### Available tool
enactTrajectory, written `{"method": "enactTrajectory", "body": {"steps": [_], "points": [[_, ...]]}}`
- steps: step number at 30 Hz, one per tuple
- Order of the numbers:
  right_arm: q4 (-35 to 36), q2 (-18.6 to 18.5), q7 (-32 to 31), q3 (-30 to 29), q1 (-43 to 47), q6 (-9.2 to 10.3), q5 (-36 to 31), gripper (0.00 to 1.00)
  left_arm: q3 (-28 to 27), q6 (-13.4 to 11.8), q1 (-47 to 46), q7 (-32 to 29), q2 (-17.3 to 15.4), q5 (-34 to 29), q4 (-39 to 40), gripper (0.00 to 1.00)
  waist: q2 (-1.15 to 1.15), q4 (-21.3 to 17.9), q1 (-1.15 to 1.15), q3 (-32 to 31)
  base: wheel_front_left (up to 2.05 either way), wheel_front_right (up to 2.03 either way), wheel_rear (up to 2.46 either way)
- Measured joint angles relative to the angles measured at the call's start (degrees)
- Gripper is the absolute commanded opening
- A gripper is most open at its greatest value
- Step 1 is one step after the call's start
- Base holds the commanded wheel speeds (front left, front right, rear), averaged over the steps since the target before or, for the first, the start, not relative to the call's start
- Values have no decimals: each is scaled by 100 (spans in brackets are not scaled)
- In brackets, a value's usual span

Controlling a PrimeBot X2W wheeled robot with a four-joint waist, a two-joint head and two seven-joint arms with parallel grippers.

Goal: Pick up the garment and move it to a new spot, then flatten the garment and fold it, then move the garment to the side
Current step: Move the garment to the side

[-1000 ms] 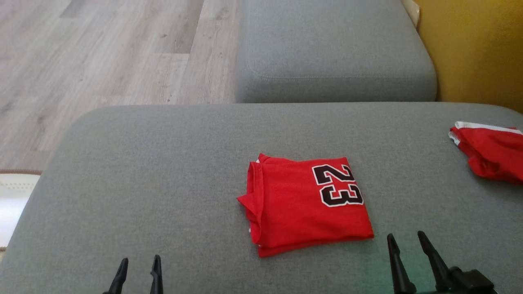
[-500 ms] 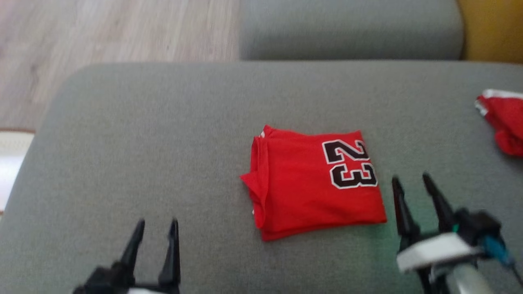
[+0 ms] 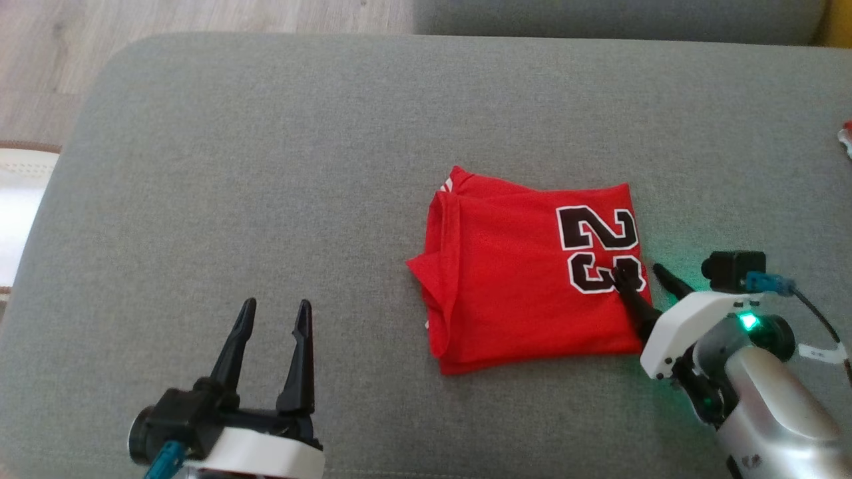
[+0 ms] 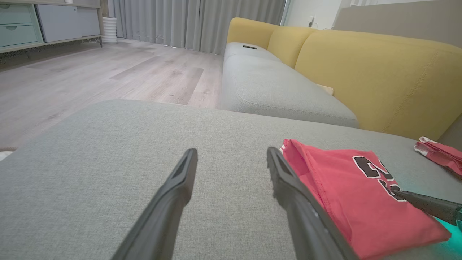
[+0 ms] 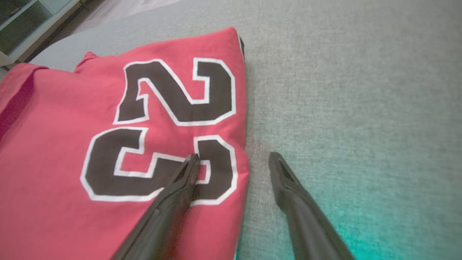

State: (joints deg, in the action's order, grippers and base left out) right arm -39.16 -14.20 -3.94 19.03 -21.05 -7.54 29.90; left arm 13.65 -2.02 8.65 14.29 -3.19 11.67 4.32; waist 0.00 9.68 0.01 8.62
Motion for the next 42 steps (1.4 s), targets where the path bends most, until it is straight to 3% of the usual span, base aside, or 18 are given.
{"method": "enactTrajectory", "body": {"steps": [1,3,8,14,18,24,30,31,37,38,39,42], "points": [[-62,-3,-154,112,-7,0,197,64,19,-1,-9,0,0,-4,0,100,0,8,-1,33,0,0,0],[-45,-46,-222,222,-86,0,388,0,13,-5,-16,0,-1,-25,0,100,0,-10,-1,64,0,0,0],[164,-223,1,481,-167,0,531,0,24,3,-73,1,0,-25,5,100,0,-160,-1,195,0,0,0],[423,-972,66,338,-957,0,275,0,102,160,-445,1,2,-140,56,100,0,-461,-1,610,0,0,0],[621,-1413,-26,-90,-1641,0,-15,0,122,264,-931,1,9,-225,68,100,0,-723,0,975,0,0,0],[1170,-1913,-725,-920,-1952,0,-559,0,197,359,-1305,1,23,-261,91,100,0,-1109,0,1526,0,0,0],[1926,-2167,-1281,-1883,-1944,0,-954,0,225,407,-1602,2,24,-308,103,100,0,-1343,0,1973,0,0,0],[2246,-2253,-1486,-2269,-1926,0,-1068,0,230,414,-1711,2,25,-316,116,100,0,-1404,0,2133,0,0,0],[2886,-2328,-1981,-3200,-1610,0,-1334,0,227,461,-1938,2,26,-355,130,100,0,-1467,0,2459,0,0,0],[2958,-2314,-2125,-3354,-1512,0,-1426,44,225,464,-1986,2,26,-355,131,100,0,-1461,0,2503,0,0,0],[3038,-2286,-2250,-3468,-1426,0,-1547,100,223,485,-2024,2,26,-355,126,100,0,-1444,0,2526,0,0,0],[3406,-2001,-2237,-3573,-1297,0,-1973,100,218,506,-2123,12,31,-354,98,100,0,-1372,0,2468,0,0,0]]}}
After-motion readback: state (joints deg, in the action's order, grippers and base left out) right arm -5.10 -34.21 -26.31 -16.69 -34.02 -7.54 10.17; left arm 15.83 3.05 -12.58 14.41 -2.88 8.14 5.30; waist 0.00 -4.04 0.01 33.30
